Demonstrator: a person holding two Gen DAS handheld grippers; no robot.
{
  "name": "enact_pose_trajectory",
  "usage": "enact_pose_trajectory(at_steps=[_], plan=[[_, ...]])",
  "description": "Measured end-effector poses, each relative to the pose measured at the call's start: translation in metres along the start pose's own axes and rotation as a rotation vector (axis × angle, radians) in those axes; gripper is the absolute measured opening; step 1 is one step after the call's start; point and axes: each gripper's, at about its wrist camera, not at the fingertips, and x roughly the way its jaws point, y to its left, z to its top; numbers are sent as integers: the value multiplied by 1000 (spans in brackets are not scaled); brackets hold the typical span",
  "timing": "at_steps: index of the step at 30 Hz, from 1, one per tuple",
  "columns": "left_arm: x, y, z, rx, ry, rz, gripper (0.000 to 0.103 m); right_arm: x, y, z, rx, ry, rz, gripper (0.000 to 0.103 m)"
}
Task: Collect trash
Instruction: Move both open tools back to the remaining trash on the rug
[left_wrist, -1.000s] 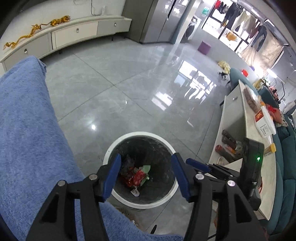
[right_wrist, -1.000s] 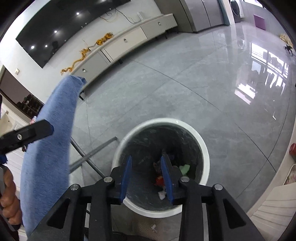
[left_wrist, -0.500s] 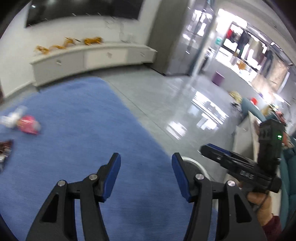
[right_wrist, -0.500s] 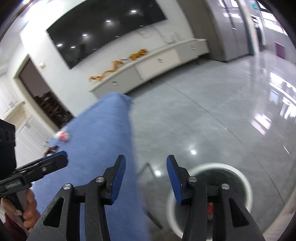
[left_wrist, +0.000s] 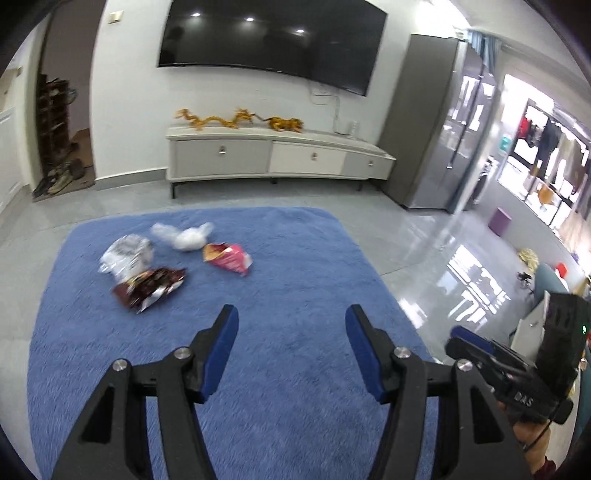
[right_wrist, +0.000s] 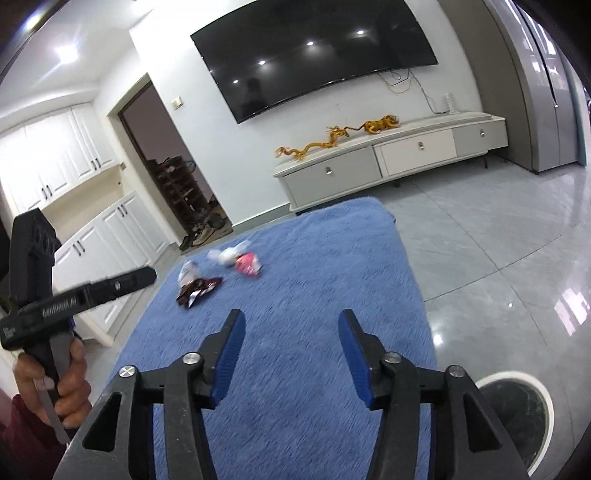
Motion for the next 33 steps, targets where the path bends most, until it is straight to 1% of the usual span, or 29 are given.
enact_pose_trajectory(at_steps=[3, 7, 9, 12, 17, 19, 21, 24, 27, 30, 33], plan=[[-3, 3, -10, -22, 24, 25, 60, -4, 0, -9, -1, 21, -9, 51], [8, 0, -22, -30, 70, 79, 61, -13, -8, -16, 11, 18, -39, 52], [16, 4, -24, -37, 87, 73, 61, -14, -15, -16, 32, 8, -54, 52], [25, 16, -25, -45, 78, 66, 61, -11, -23, -15, 49, -4, -69, 53], [56, 46, -21, -69, 82, 48, 61, 16, -31, 0, 46, 5, -111, 53], [68, 60, -14, -83, 87, 37, 61, 30, -32, 9, 52, 8, -116, 53], [72, 69, -6, -81, 77, 41, 61, 41, -30, 20, 36, 2, -113, 53], [70, 83, 9, -63, 35, 81, 61, 58, -17, 36, 8, -3, -92, 53], [59, 96, 19, -85, 13, 98, 61, 67, -2, 42, -22, -6, -63, 53], [43, 103, 22, -83, -11, 129, 61, 67, 12, 41, -44, -5, -40, 53], [25, 109, 17, -82, -19, 148, 61, 66, 21, 41, -38, 4, -21, 53]])
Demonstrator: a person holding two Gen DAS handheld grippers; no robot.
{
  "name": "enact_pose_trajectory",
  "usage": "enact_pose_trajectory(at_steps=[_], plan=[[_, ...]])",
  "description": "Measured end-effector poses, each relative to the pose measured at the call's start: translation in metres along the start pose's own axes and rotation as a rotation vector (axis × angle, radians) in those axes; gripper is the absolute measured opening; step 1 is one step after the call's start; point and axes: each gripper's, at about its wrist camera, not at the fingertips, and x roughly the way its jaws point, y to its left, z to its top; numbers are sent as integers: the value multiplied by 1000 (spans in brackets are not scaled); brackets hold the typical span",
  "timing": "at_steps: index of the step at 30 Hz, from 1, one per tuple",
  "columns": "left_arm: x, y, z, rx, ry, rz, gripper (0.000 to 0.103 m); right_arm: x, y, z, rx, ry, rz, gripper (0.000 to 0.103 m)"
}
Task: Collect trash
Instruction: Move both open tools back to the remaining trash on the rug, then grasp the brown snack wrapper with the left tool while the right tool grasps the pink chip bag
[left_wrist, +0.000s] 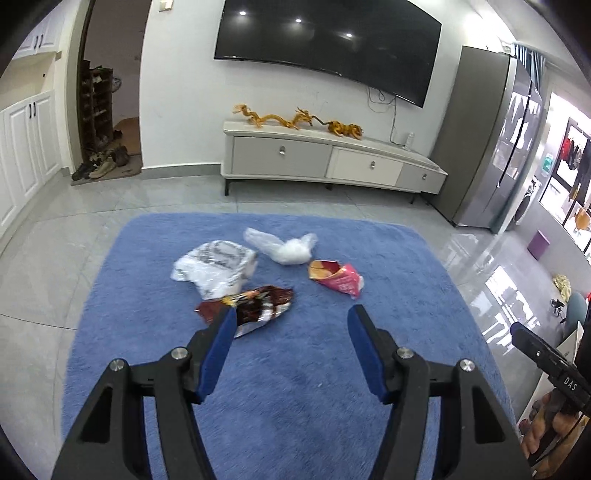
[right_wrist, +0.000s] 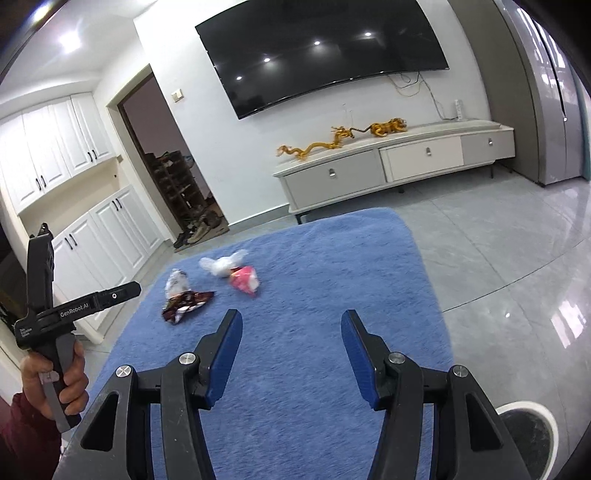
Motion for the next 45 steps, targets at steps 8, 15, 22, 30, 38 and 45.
enact_pose_trajectory(at_steps=[8, 15, 22, 30, 38, 45], plan=[[-16, 32, -30, -13, 49, 15, 61, -19, 33, -15, -56, 51, -10, 53], [17, 53, -39, -10, 119, -15, 61, -11, 40, -20, -67, 96, -21, 53], [54, 67, -16, 16, 114, -49, 61, 42, 48, 8, -99, 135, 17, 53], [109, 68, -3, 45, 165, -76, 61, 126, 63, 34, -159, 173, 74, 62], [136, 69, 5, 41, 182, -102, 61, 189, 71, 43, -207, 180, 73, 74], [145, 65, 8, 7, 189, -161, 61, 230, 62, 47, -210, 218, 37, 75]])
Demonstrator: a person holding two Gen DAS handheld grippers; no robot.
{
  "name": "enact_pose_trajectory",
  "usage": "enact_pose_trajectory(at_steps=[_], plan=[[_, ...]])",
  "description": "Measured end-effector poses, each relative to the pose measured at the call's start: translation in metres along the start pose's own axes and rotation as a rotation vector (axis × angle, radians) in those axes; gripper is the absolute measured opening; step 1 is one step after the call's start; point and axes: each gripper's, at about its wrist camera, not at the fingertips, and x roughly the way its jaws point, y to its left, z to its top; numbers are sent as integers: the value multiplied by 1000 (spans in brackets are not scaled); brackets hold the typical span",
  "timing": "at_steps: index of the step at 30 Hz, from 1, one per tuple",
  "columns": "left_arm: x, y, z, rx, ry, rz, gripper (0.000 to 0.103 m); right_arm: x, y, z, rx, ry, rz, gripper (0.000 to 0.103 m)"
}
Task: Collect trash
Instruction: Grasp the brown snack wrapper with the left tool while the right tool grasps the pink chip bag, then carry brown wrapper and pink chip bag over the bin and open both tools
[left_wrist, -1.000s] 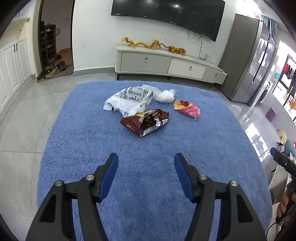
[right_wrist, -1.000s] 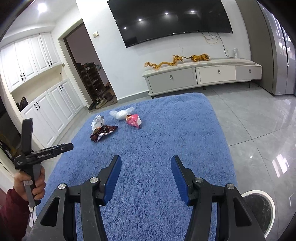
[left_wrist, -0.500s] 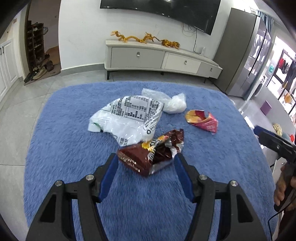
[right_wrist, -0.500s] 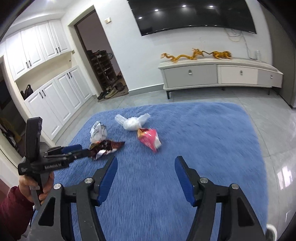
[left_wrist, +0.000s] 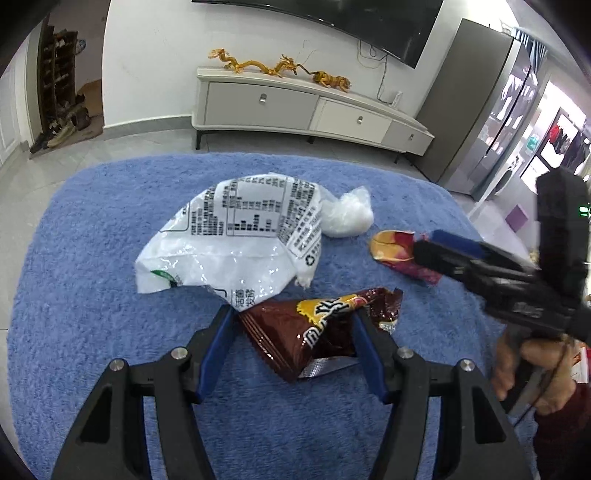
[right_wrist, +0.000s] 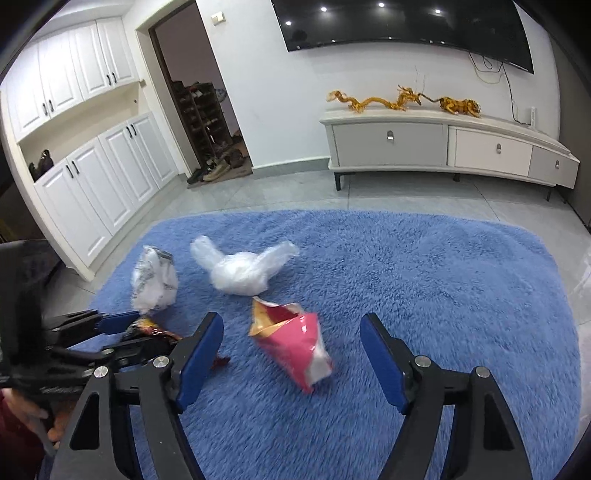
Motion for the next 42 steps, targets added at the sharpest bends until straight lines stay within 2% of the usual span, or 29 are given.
enact_pose_trajectory(at_steps=[2, 3, 5, 9, 17, 24, 30, 35, 42], plan=[[-1, -2, -1, 0, -5, -1, 61, 10, -2, 1, -2, 31, 9, 74], [-1, -3, -3, 3, -9, -2, 61, 14, -2, 0, -3, 53, 17, 70], [-3, -7, -7, 4, -15, -5, 60, 14, -1, -2, -14, 68, 20, 44], [-10, -18, -19, 10, -13, -30, 44, 2, 4, -13, -44, 73, 28, 39], [-34, -44, -42, 32, -13, -53, 18, -51, 1, -46, -1, 54, 28, 39], [-73, -81, -67, 71, -55, -27, 16, -125, 10, -84, 41, 6, 24, 39], [-113, -123, -92, 151, -100, 12, 15, -182, 22, -114, 76, -36, 2, 39], [-137, -154, -109, 208, -128, 27, 15, -215, 24, -133, 85, -53, -41, 39], [-141, -188, -124, 292, -131, 37, 15, -239, 9, -154, 139, -70, -102, 39]])
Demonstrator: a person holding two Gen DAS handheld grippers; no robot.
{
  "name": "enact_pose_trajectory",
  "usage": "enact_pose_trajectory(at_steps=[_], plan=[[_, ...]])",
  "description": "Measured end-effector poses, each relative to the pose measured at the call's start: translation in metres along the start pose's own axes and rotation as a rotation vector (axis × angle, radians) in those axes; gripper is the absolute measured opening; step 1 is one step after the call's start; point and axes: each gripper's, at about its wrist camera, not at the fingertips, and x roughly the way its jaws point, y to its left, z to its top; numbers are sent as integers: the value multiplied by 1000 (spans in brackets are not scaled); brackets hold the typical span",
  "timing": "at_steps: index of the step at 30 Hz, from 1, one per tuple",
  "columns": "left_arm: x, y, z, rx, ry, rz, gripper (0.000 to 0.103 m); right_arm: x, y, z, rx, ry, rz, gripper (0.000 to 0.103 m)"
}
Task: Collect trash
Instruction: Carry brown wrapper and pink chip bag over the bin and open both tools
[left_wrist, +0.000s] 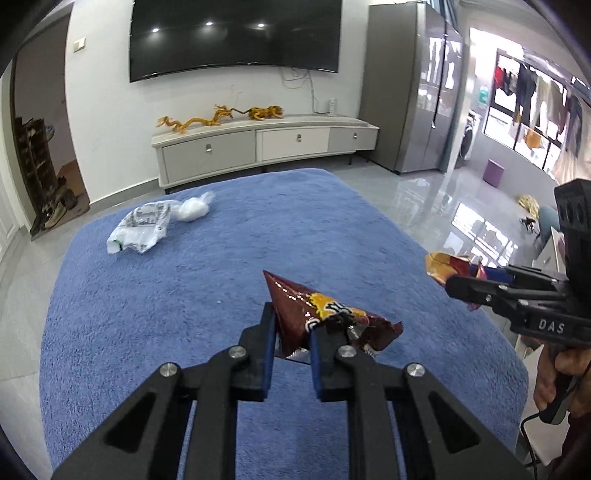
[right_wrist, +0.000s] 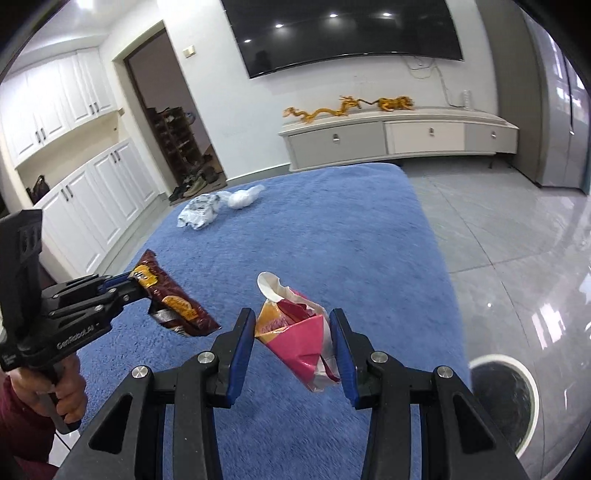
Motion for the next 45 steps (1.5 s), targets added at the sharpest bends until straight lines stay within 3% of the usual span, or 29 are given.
enact_pose_trajectory(at_steps=[15, 31, 45], plan=[[8, -66, 21, 125, -17, -60, 15, -45, -55, -19, 102, -70, -114, 39], [59, -183, 57, 285, 23, -202, 15, -110, -175, -66, 365, -142, -298, 39], [107, -254, 47, 388, 120, -218, 15, -114, -235, -102, 488, -127, -307, 39]])
